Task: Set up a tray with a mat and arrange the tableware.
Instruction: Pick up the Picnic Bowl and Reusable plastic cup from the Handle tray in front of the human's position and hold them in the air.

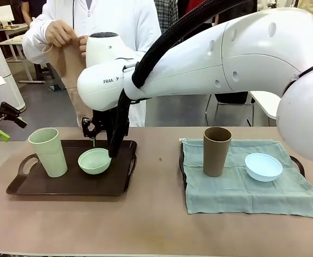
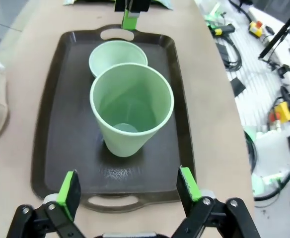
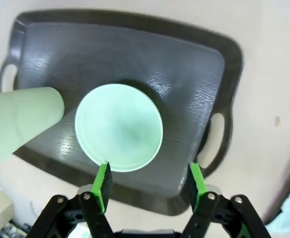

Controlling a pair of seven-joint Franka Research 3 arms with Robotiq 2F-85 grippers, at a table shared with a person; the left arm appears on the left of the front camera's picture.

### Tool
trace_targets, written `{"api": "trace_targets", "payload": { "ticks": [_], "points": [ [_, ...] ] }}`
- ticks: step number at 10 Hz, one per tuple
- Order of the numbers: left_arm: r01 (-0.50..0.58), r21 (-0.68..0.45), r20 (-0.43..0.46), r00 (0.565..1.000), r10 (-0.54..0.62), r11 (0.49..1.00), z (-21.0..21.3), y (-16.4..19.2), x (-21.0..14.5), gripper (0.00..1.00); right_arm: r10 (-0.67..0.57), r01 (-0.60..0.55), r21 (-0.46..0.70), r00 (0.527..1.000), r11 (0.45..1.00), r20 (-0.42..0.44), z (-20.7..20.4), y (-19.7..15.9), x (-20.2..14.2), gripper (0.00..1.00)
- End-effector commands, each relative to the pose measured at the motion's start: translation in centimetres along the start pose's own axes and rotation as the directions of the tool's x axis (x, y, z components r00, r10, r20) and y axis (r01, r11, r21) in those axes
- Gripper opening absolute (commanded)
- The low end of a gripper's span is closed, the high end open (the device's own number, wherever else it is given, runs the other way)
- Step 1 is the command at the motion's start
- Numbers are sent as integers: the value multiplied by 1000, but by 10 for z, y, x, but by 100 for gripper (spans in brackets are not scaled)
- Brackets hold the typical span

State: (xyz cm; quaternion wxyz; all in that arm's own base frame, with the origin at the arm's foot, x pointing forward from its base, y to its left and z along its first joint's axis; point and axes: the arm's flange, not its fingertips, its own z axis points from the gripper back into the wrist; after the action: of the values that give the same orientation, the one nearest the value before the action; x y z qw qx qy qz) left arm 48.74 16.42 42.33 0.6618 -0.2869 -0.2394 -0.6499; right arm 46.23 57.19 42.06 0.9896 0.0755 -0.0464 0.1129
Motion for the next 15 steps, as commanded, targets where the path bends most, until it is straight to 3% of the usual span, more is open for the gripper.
{"api": "trace_targets", "payload": {
  "ticks": [1, 5, 15],
  "points": [
    [-2, 57, 14, 1000, 1, 998, 10, -5, 7, 100, -16, 16, -37, 1000, 999, 4, 1, -8, 4, 78],
    [-43, -43, 45, 998, 45, 998, -27, 13, -20, 100, -14, 14, -21, 1000, 1000, 11, -21, 1, 4, 78],
    [-13, -50, 93, 995, 18, 999, -84, 18, -29, 100, -45, 43, -79, 999, 996, -26, -81, -3, 18, 78]
  ]
}}
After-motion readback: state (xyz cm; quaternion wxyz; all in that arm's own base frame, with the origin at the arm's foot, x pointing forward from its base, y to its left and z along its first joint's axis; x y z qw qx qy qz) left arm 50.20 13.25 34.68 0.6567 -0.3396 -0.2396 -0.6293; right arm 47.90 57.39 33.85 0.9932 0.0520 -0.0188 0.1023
